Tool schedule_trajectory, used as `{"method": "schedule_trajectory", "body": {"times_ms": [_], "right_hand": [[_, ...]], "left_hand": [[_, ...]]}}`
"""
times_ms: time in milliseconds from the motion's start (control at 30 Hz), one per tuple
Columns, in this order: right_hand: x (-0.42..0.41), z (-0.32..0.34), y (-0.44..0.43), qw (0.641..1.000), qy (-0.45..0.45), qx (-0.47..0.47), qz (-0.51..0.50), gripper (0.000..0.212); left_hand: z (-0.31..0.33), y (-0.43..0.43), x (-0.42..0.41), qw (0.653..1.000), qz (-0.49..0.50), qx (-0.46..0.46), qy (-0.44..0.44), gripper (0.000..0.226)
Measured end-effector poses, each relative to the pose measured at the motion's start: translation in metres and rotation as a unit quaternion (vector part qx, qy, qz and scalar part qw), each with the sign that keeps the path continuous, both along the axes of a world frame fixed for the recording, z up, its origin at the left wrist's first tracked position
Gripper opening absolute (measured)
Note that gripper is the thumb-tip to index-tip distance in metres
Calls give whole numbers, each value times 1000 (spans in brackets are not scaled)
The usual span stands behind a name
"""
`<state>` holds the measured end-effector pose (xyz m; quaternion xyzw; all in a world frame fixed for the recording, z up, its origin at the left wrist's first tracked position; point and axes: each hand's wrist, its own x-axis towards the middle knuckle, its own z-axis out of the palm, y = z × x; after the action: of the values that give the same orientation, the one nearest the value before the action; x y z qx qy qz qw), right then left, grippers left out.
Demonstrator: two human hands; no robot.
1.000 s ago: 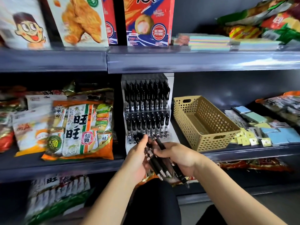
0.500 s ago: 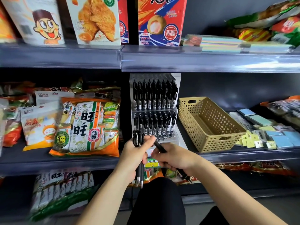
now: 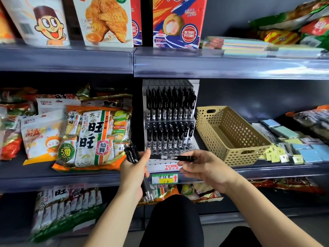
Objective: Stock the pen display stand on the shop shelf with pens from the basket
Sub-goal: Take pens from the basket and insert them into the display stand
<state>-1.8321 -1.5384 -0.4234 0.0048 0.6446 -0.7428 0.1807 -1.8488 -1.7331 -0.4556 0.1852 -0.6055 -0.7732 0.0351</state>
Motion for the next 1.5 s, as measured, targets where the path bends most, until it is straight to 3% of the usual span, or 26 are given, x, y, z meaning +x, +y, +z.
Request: {"method": "schedule_trajectory", "body": {"times_ms": [100, 233, 433, 567, 733, 1033, 1500], "right_hand": [[-2, -4, -9, 992, 11, -82, -98, 5], [-8, -7, -15, 985, 46, -72, -148, 23], [-20, -4, -23, 972, 96, -56, -207, 19], [-40, 10, -10, 943, 168, 75, -278, 15], [-63, 24, 7, 865, 250, 300, -314, 17], [-82, 15, 2, 785, 290, 466, -286, 17], [-95, -7, 0, 785, 205, 555, -183, 27]], "left_hand": [[-8, 6, 3, 1000, -13, -16, 5, 16], [-13, 8, 2, 998, -23, -53, 10, 17], [-11, 6, -5, 990, -58, -123, 32, 24], [-12, 0, -8, 988, -57, -135, 46, 27], [-17, -9, -11, 995, -38, -79, 45, 29], [-21, -17, -14, 997, -39, -47, 47, 35], [-21, -17, -18, 996, -43, -35, 64, 35]]}}
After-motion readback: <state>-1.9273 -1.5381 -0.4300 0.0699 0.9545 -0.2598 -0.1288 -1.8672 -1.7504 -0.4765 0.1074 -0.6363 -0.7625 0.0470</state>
